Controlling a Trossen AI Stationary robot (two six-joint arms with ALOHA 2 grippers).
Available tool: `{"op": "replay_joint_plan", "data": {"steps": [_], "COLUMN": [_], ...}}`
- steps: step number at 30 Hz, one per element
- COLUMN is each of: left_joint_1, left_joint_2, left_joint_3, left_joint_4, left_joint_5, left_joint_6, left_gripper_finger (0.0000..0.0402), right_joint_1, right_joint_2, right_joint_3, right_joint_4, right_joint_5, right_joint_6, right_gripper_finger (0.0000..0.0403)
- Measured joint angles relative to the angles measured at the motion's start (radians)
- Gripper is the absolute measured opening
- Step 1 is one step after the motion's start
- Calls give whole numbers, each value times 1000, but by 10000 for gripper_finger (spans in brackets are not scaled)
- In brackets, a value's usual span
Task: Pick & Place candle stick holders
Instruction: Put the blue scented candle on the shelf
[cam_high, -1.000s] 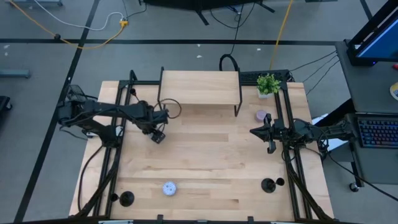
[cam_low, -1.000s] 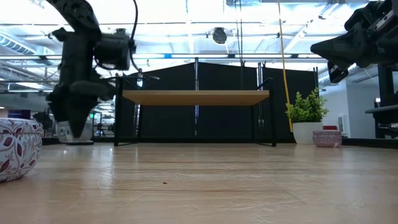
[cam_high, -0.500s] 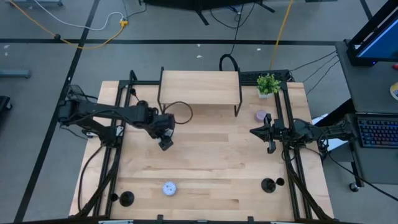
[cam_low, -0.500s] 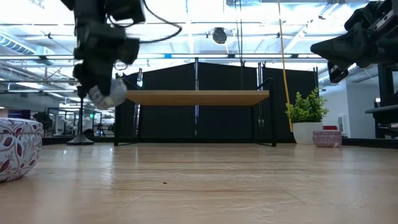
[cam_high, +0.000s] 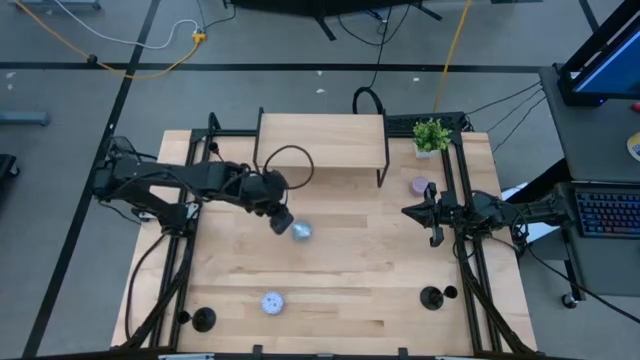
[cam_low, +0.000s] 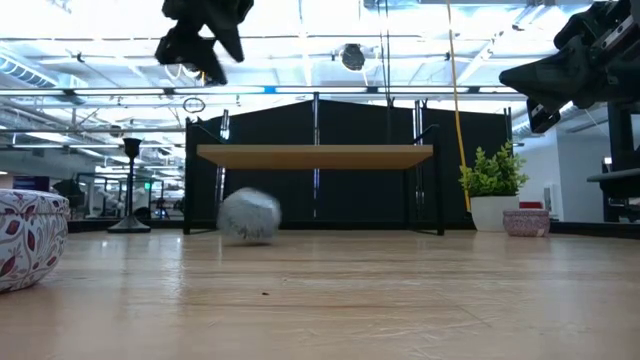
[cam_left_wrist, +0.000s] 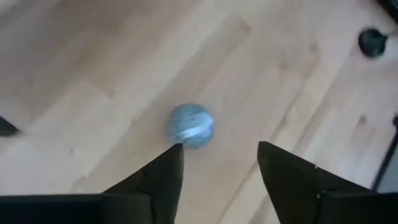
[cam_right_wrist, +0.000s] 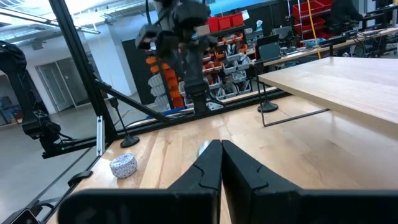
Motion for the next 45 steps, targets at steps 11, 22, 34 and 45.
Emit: {"op": "replay_joint_plan", "data": {"steps": [11, 22, 34, 45], "left_joint_1": [-15, -59, -85, -93], "left_joint_2": [111, 191, 292, 358], "left_joint_3": [17, 16, 15, 17], "left_joint_4": [41, 132, 354, 560], "left_joint_5": [31, 67, 130, 151], "left_joint_6": [-51, -52, 3, 15], "left_gripper_finger": [168, 170, 170, 170], "right_joint_1": [0, 0, 0, 0], "right_joint_2": [0, -1, 4, 29], "right_joint_3": [0, 0, 0, 0], "right_joint_4": [17, 154, 149, 156], "right_joint_5": [-2, -2, 1, 1], "right_joint_6": [0, 0, 0, -3], "right_gripper_finger": [0, 0, 0, 0]}}
